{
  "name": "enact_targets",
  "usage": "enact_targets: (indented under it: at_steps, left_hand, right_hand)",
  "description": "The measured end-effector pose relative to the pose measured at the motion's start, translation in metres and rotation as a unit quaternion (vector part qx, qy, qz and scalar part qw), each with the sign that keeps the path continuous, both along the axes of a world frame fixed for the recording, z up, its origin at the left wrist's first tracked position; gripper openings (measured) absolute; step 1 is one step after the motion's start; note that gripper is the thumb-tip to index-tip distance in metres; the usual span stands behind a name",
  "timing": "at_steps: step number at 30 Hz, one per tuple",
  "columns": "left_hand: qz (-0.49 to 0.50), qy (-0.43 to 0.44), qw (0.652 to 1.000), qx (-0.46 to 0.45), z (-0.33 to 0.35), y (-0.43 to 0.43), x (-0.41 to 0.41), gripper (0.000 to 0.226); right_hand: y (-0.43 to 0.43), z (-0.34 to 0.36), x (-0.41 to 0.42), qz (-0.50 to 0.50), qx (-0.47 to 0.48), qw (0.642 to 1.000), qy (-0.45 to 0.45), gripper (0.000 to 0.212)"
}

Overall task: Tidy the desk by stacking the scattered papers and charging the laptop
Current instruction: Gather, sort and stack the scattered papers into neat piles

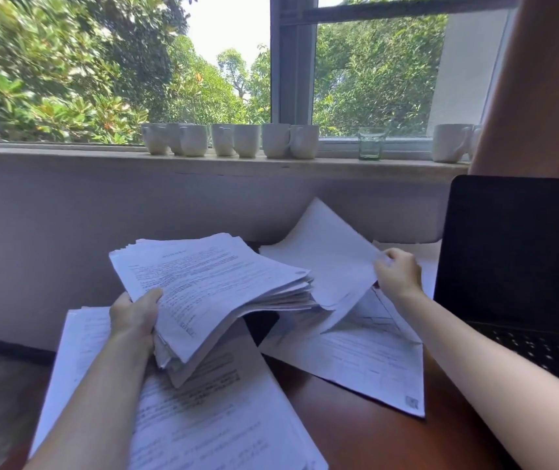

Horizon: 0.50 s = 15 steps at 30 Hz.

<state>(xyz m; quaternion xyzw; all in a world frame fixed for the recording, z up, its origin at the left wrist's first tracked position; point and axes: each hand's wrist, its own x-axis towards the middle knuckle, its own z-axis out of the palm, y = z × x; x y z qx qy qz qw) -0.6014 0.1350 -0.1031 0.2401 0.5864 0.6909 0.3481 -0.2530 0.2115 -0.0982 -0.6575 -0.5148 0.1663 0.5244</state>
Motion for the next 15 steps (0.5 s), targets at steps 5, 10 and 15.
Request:
enact_targets:
  at_steps: [5,10,15]
  left_hand:
    - [-0.042,0.077,0.996,-0.012,0.001,-0.003,0.006,0.019]
    - [-0.067,0.115,0.991,-0.020,0.000,-0.004,0.007,0.021]
    - [-0.080,0.127,0.988,-0.019,0.001,-0.004,0.006,0.018]
  right_hand:
    - [-0.002,-0.001,-0.010,0.128,0.016,0.966,0.223,0.013]
    - [0.002,-0.026,-0.025,0.103,-0.144,0.984,0.006,0.013]
    - [0.008,-0.013,-0.026,0.011,-0.024,0.999,-0.017,0.025]
